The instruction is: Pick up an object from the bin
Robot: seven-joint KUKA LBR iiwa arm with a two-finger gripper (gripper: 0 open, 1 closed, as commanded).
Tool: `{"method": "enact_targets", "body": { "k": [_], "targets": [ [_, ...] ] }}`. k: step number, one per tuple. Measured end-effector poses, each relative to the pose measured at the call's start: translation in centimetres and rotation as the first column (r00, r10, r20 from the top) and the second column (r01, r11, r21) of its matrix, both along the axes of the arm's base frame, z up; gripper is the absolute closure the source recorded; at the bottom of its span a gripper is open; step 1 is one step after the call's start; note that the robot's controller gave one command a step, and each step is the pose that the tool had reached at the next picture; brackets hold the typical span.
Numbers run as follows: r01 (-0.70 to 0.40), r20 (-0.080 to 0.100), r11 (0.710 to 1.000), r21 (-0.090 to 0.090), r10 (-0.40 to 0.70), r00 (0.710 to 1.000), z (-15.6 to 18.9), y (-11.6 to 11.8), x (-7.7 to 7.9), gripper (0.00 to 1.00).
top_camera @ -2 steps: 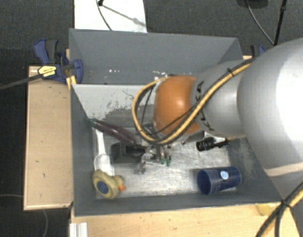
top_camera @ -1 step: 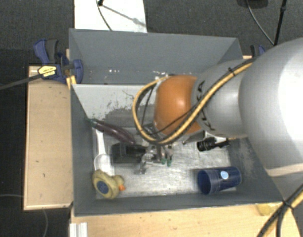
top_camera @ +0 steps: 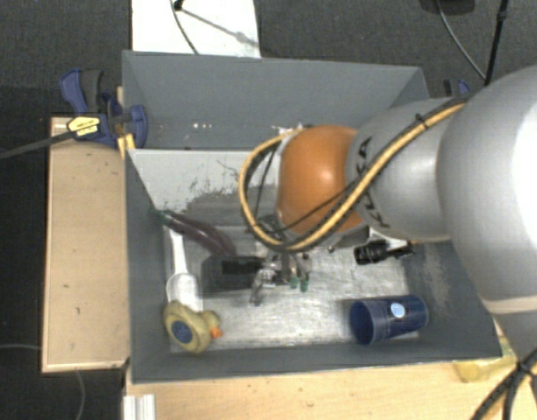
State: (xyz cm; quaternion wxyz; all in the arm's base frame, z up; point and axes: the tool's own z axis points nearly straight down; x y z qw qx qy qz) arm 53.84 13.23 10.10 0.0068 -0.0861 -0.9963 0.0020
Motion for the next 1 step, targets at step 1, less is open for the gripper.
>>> {"method": "enact_targets", "body": {
  "k": [1],
  "targets": [
    [0.0,0.005,1.0,0.001,0.0,1.0,2.37,0.02,0.14,1.0]
  ]
}}
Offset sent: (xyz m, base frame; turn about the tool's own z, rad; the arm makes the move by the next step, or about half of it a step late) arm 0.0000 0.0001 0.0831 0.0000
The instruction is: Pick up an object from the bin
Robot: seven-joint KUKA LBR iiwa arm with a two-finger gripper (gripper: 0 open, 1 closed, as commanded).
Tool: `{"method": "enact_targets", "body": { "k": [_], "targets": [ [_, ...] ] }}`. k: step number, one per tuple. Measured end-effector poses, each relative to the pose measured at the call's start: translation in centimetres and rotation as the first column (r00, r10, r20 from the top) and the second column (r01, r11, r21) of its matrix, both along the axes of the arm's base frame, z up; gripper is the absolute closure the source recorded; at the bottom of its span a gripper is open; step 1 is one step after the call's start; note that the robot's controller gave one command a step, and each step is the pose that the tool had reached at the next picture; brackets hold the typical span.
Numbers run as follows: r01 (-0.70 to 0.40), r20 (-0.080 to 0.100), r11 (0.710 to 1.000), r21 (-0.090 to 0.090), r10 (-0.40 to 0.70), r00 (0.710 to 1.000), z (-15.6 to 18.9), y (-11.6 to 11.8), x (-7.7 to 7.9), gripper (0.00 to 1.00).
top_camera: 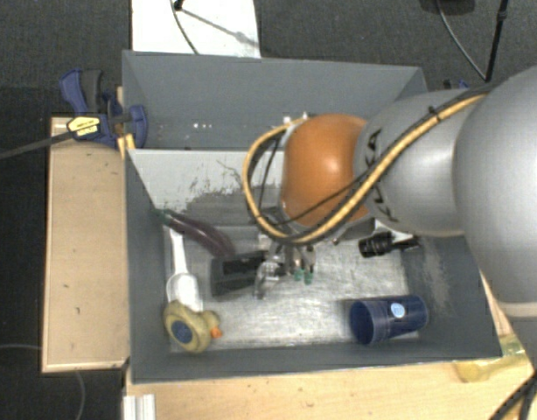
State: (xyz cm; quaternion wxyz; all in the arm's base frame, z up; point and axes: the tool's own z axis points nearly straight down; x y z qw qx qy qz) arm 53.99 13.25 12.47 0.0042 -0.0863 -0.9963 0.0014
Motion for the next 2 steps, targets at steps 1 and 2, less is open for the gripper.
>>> {"method": "enact_targets", "body": {
  "k": [1,2],
  "targets": [
    [0.001,0.004,1.0,0.001,-0.001,1.0,1.7,0.0,0.0,1.0],
    [0.002,0.004,1.0,0.001,-0.002,1.0,3.2,0.0,0.0,1.0]
  ]
}}
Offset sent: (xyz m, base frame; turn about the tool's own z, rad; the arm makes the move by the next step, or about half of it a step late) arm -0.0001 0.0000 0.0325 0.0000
